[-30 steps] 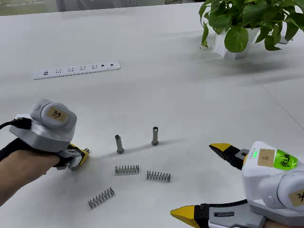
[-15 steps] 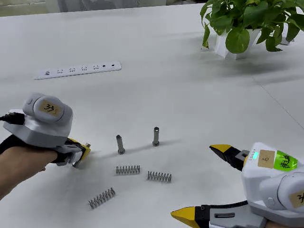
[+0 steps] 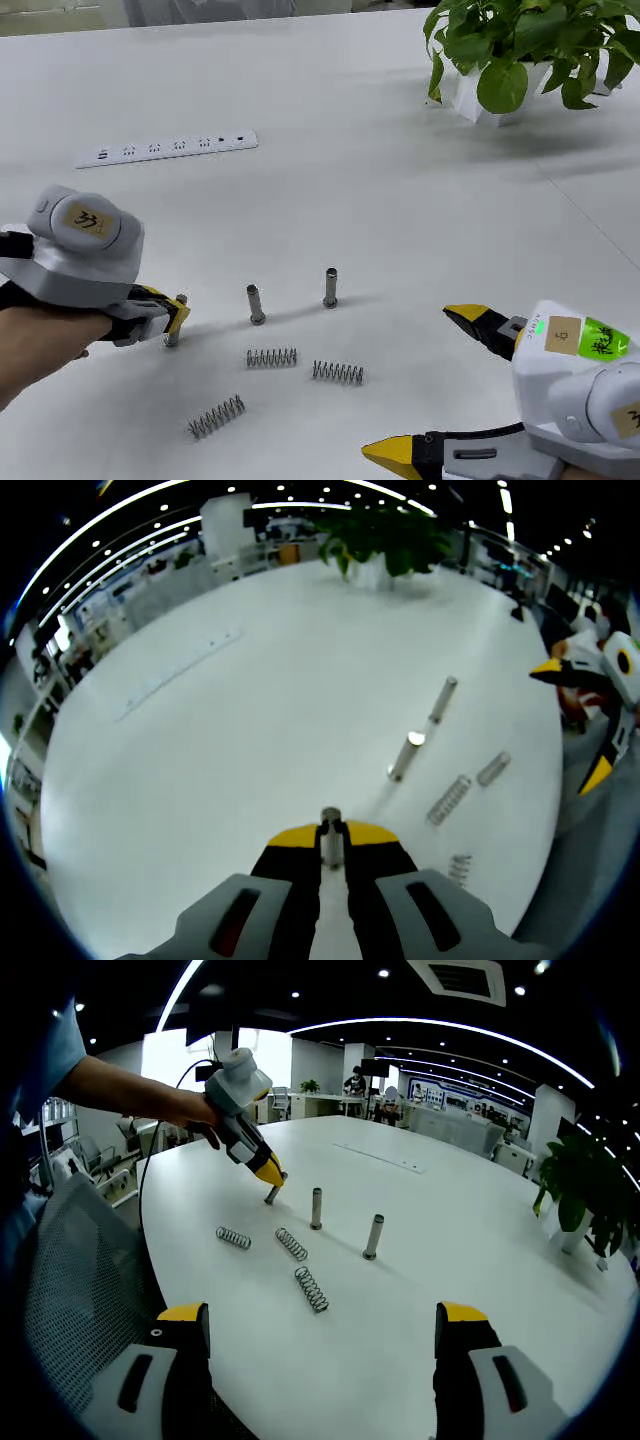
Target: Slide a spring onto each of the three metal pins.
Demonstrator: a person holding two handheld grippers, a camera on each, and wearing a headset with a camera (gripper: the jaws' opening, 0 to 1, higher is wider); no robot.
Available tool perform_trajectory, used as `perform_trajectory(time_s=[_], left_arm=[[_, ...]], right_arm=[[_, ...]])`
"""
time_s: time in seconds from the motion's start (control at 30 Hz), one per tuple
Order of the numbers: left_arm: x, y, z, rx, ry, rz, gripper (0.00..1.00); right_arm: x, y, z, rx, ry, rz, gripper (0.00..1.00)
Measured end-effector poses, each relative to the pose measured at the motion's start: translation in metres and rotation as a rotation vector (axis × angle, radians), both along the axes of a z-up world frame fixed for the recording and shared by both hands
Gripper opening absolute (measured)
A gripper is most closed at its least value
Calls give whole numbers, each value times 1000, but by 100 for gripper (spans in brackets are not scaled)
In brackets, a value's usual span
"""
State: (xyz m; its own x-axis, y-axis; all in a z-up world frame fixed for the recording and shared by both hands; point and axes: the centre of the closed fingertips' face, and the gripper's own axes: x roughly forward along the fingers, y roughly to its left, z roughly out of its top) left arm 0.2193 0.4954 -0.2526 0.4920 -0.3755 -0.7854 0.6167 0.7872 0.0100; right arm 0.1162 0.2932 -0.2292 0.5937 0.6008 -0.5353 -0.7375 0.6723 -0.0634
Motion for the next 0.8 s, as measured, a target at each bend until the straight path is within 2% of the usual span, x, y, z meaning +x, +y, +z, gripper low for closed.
perform_trajectory(time_s=[0.47, 0.8], left_arm=[[-6, 5, 0, -12, 2, 17, 7], [-6, 6, 0, -18, -3, 27, 8]], right_arm=[[-1, 1, -1, -5, 1, 6, 94], [-1, 1, -1, -6, 2, 7, 94]])
